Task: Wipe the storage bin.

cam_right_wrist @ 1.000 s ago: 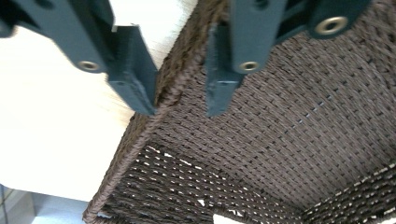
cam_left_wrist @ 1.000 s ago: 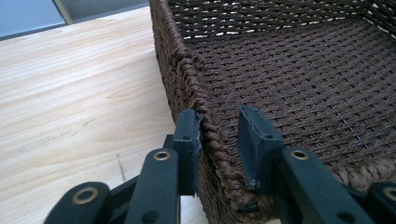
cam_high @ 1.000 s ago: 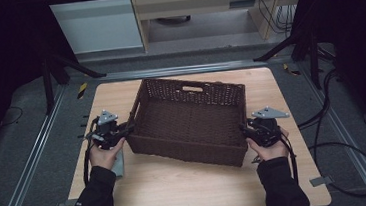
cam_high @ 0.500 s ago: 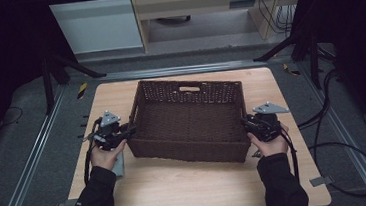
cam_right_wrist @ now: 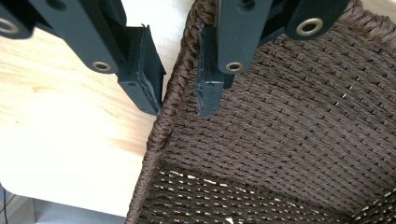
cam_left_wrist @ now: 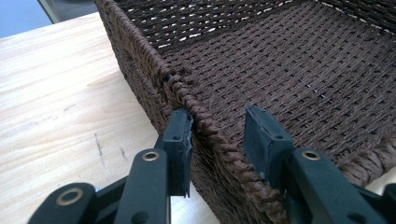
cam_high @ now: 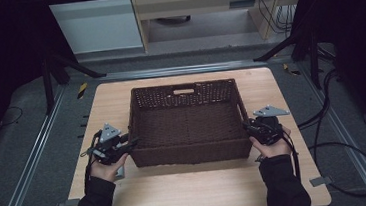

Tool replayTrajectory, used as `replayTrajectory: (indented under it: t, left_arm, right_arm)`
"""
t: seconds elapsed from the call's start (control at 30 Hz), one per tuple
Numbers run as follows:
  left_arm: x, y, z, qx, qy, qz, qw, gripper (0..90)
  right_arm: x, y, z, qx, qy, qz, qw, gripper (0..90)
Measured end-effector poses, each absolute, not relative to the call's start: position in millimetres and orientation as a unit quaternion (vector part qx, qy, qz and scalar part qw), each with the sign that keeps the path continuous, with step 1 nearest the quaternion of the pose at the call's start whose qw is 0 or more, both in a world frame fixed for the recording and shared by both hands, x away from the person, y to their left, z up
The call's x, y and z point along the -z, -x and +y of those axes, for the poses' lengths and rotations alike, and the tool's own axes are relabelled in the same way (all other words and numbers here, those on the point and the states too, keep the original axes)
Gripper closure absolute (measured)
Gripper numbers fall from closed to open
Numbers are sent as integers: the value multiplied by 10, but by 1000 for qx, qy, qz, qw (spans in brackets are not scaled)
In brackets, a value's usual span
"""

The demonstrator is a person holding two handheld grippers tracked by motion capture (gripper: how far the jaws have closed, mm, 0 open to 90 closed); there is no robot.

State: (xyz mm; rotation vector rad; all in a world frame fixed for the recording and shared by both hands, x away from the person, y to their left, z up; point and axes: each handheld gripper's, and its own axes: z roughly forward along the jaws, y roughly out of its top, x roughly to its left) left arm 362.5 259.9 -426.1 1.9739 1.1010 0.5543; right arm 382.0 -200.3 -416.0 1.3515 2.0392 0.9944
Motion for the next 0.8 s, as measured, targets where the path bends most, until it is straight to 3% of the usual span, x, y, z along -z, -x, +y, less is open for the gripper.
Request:
replayTrajectory:
  t: [0.27,0.37,0.5,0.8]
  left_arm:
    - [4267,-3436,2610,-222,-777,432,401,585]
    - [4269,-3471,2641,-215,-776,435,403,511]
    - [4258,-3485,2649,-216,-777,432,404,479]
    - [4118,-3457,2760,-230,-755,438,431,442]
  right_arm:
    - [4152,-3610,-2025,-363,-495,751,243,706]
    - [4131,-3615,-2039,-374,-493,747,244,610]
    - [4066,-3659,-2083,-400,-483,736,254,552]
    - [4138,-3956,-2120,-396,-484,742,240,572]
